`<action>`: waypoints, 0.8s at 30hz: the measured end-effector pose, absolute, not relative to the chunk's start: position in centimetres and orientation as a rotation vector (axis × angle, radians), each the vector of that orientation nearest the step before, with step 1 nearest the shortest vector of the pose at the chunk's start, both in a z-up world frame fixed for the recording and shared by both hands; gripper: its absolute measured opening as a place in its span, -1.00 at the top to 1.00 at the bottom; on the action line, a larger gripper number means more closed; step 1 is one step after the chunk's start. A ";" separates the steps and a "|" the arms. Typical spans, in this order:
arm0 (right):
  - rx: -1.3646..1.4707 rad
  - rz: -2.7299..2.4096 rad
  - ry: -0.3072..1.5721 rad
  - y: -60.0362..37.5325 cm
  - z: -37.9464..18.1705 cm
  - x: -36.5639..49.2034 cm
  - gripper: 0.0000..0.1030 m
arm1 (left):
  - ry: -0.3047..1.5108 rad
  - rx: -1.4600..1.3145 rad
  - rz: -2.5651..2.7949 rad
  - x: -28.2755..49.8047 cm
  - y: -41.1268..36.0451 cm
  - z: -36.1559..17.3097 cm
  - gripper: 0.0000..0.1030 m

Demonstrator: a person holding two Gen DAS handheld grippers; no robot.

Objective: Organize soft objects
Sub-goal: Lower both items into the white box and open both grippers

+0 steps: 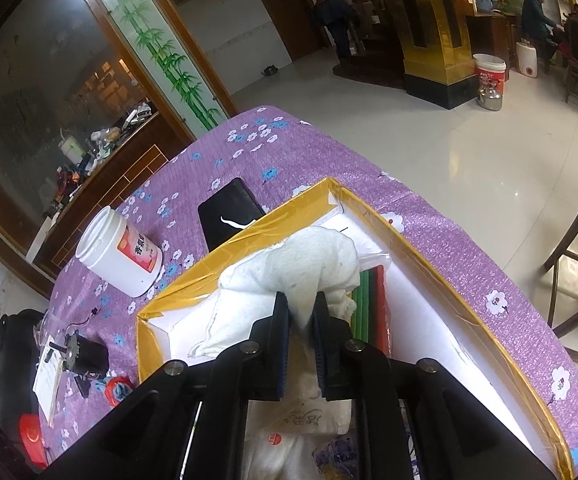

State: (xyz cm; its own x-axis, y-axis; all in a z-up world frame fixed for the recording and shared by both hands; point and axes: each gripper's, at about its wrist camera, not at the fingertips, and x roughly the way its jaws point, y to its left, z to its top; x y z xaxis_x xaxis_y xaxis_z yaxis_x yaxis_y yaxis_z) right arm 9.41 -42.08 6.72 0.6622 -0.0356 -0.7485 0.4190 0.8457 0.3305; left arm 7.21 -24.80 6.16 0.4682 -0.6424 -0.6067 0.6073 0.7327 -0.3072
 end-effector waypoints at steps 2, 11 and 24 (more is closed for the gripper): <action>0.498 -0.270 0.818 -41.9 6.8 9.5 0.70 | 0.765 -0.054 -0.768 7.2 -24.7 6.1 -0.13; 0.486 -0.265 0.798 -41.6 7.4 9.2 0.17 | 0.774 -0.081 -0.775 7.5 -24.4 6.3 -0.23; 0.425 -0.303 0.648 -41.0 10.1 7.6 -0.53 | 0.752 -0.118 -0.769 7.4 -23.4 7.5 -0.23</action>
State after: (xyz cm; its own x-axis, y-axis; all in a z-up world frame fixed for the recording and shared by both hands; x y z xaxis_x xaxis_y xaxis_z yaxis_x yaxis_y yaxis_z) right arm 7.61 -41.02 10.08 0.7584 -0.1395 -0.6366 0.3993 0.8715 0.2847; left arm 7.37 -23.36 7.48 0.4760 -0.6678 -0.5723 0.5874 0.7257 -0.3582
